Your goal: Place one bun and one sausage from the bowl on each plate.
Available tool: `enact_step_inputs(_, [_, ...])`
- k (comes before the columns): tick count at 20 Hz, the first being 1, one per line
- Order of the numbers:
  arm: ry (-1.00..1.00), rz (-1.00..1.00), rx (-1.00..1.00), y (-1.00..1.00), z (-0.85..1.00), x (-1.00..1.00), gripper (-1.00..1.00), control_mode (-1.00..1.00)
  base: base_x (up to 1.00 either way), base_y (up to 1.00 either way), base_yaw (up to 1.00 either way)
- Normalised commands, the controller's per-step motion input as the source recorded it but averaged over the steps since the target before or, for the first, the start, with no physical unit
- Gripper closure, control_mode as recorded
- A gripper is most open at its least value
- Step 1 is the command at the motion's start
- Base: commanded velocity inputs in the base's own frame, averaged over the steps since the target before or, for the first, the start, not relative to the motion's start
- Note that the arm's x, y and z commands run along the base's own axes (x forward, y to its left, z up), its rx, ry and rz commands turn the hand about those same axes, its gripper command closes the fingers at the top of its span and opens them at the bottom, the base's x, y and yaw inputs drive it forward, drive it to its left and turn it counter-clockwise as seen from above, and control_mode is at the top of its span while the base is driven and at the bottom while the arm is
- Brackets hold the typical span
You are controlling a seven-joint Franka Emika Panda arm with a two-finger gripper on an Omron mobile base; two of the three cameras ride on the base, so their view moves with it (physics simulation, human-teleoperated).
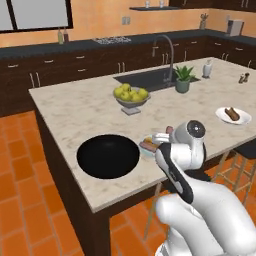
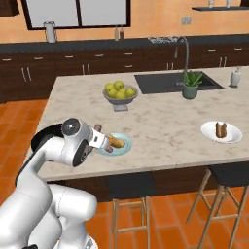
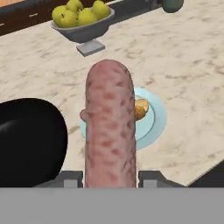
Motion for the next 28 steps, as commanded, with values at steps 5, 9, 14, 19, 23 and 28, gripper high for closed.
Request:
enact_step_inputs(5, [0.0,0.0,0.0,0.0,0.0,0.0,1.0,1.0,0.0,-1.0,-0.01])
enact_step_inputs(9, [0.0,0.0,0.0,0.0,0.0,0.0,1.0,1.0,0.03,-1.0,-0.13])
enact_step_inputs(14, [0.0,0.0,0.0,0.0,0.0,0.0,1.0,1.0,0.1,-1.0,-0.22])
enact_step_inputs(19, [0.0,0.0,0.0,0.0,0.0,0.0,1.0,1.0,0.46,-1.0,-0.26])
enact_step_inputs(23, [0.0,0.0,0.0,0.0,0.0,0.0,1.0,1.0,1.0,-0.6,0.1])
enact_step_inputs(28, [0.17,0.1,-0.07,0.34,-0.06,0.3,1.0,-1.0,0.56,0.21,0.22])
